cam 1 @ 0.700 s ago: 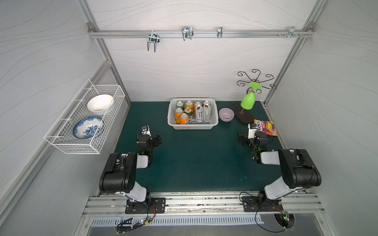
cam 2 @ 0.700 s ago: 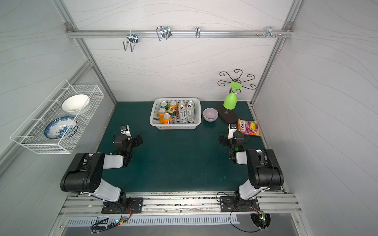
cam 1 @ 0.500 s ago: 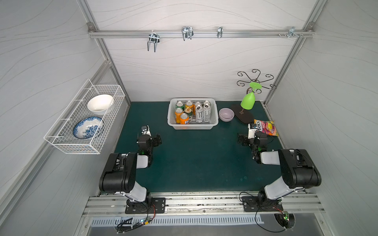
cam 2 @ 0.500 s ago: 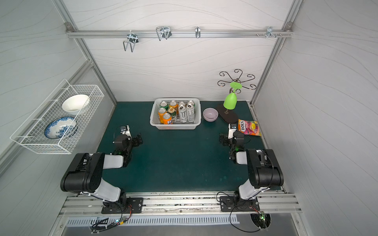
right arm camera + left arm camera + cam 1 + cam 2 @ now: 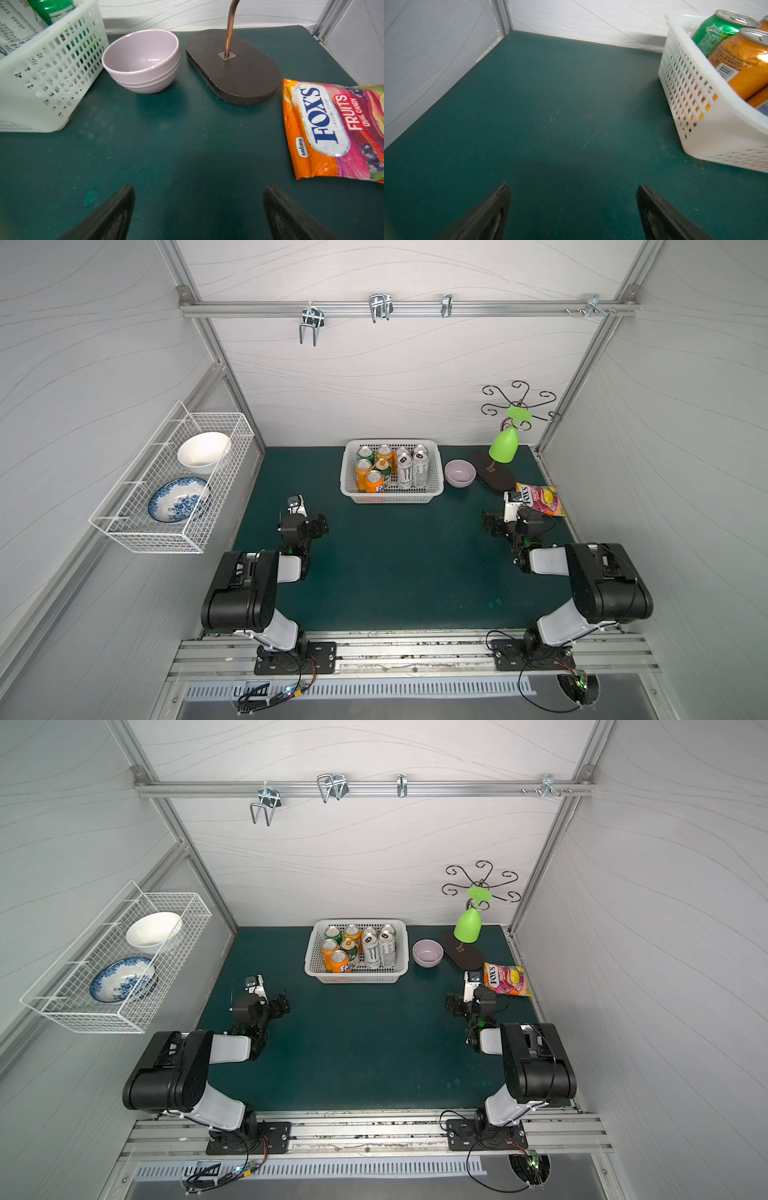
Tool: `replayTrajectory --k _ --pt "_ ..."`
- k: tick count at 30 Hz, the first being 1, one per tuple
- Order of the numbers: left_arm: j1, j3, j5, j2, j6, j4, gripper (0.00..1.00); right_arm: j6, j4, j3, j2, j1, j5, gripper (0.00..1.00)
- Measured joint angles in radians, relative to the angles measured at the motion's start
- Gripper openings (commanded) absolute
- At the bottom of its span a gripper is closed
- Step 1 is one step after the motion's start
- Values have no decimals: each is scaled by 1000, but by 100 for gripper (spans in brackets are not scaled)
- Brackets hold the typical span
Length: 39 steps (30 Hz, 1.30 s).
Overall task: Take out the drinks from the basket
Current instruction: Move the basket to the center of the board.
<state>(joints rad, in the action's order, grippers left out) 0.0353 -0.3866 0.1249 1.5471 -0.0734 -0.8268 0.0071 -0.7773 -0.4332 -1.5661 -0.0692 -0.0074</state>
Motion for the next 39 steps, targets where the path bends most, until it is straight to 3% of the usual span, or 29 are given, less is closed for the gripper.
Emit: replayTrajectory --k 4,10,14,21,28,39 --pt "0 0 20 -72 -9 79 99 0 39 0 31 0 0 99" --pt "0 -107 18 -377 -133 447 99 7 233 -64 218 -12 -29 99" --pt "0 -177 -82 -510 -291 599 99 21 362 -160 291 -60 -98 99" --pt "0 -193 -297 -626 -477 874 99 -63 686 -404 296 -273 -216 99" --pt "0 -218 -386 -664 -499 1115 99 -240 977 -761 108 -435 -260 99" --pt "0 -218 -418 -666 -504 1178 98 -529 1312 -1195 -306 -552 -205 92"
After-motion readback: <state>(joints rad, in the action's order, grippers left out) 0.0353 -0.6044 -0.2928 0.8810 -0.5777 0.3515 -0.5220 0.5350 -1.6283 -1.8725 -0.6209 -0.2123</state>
